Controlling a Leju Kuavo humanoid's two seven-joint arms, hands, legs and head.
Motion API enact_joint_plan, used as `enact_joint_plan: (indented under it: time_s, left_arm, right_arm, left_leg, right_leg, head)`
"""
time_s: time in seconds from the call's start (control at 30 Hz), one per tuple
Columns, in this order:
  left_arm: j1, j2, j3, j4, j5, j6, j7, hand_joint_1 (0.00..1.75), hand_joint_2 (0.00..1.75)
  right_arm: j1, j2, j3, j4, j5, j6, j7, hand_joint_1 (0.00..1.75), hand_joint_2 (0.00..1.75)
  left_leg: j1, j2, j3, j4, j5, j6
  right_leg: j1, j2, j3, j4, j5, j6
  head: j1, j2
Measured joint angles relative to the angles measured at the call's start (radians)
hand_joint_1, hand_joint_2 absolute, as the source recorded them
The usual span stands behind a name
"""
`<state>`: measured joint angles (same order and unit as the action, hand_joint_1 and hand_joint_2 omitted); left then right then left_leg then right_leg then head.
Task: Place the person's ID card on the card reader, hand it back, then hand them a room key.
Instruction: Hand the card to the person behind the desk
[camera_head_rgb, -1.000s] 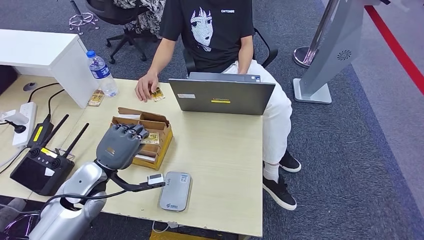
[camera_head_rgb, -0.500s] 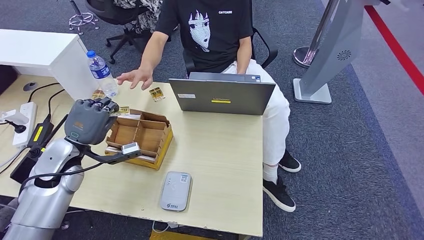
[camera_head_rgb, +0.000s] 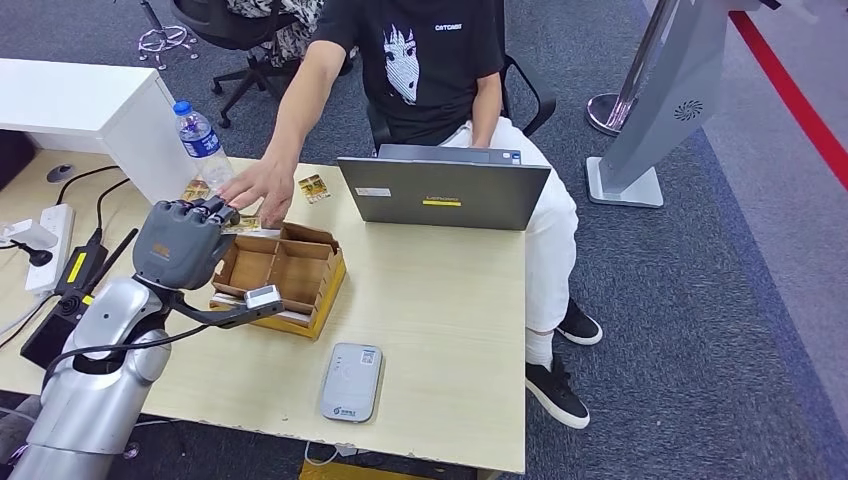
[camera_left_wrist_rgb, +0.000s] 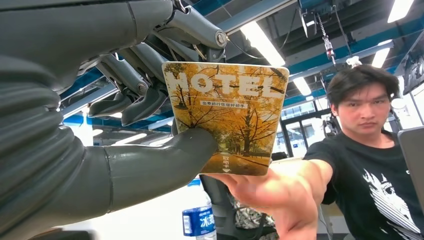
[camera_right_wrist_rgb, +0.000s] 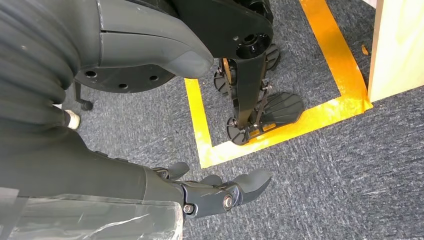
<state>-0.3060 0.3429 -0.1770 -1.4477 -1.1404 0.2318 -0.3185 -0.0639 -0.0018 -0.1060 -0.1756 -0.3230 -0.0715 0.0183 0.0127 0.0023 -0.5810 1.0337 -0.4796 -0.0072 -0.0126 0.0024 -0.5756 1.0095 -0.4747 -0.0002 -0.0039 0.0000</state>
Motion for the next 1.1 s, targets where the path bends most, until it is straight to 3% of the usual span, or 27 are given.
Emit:
enact_joint_plan:
  time_s: [0.1, 0.17, 0.23, 0.3, 0.7, 0.9, 1.1]
  left_arm:
    - [0.0, -0.003, 0.0, 0.0, -0.001, 0.006, 0.0, 1.72, 1.75]
    - [-0.001, -0.006, 0.0, 0.0, -0.003, 0.008, 0.0, 1.14, 1.75]
    - [-0.001, -0.008, 0.0, 0.0, -0.004, 0.008, 0.0, 0.29, 1.75]
    - [-0.001, -0.01, 0.0, 0.0, -0.006, 0.01, 0.0, 0.0, 1.75]
    - [0.033, -0.038, 0.003, -0.01, -0.012, 0.068, -0.008, 0.0, 1.75]
    - [0.132, -0.062, 0.006, -0.047, -0.04, 0.073, -0.029, 0.0, 1.75]
    - [0.24, -0.055, -0.029, -0.052, -0.115, 0.067, 0.011, 0.0, 1.75]
  right_arm:
    - [0.0, 0.0, 0.0, 0.0, 0.0, 0.0, 0.0, 0.0, 1.75]
    - [0.0, 0.0, 0.0, 0.0, 0.0, 0.0, 0.0, 0.0, 1.75]
    - [0.0, 0.0, 0.0, 0.001, 0.0, 0.0, 0.0, 0.0, 1.75]
    - [0.0, 0.0, 0.001, 0.001, 0.0, 0.0, 0.0, 0.0, 1.75]
    - [0.0, 0.002, 0.001, 0.001, -0.001, -0.002, 0.0, 0.0, 1.75]
    - [0.0, 0.004, 0.001, 0.001, -0.009, -0.006, 0.0, 0.0, 1.75]
    - [0.001, 0.004, -0.005, 0.001, -0.024, -0.013, -0.001, 0.0, 1.75]
  left_leg:
    - [0.0, 0.0, 0.0, 0.0, 0.0, 0.0]
    - [0.0, 0.0, 0.0, 0.0, 0.0, 0.0]
    - [0.0, 0.0, 0.0, 0.0, 0.0, 0.0]
    - [0.0, 0.0, 0.0, 0.0, 0.0, 0.0]
    - [0.0, 0.0, 0.0, 0.0, 0.0, 0.0]
    - [0.0, 0.0, 0.0, 0.0, -0.001, 0.0]
    - [0.0, 0.0, -0.001, 0.0, -0.001, 0.0]
  right_leg:
    - [0.0, 0.0, 0.0, 0.0, 0.0, 0.0]
    - [0.0, 0.0, 0.0, 0.0, 0.0, 0.0]
    - [0.0, 0.0, 0.0, 0.0, 0.0, 0.0]
    - [0.0, 0.0, 0.0, 0.0, 0.0, 0.0]
    - [0.0, 0.0, 0.0, 0.0, 0.0, 0.0]
    - [0.0, 0.0, 0.0, 0.0, 0.0, 0.0]
    - [0.0, 0.0, -0.001, 0.0, -0.001, 0.0]
  head:
    - [0.0, 0.0]
    - [0.0, 0.0]
    - [0.0, 0.0]
    - [0.0, 0.0]
    - [0.0, 0.0]
    - [0.0, 0.0]
    - [0.0, 0.0]
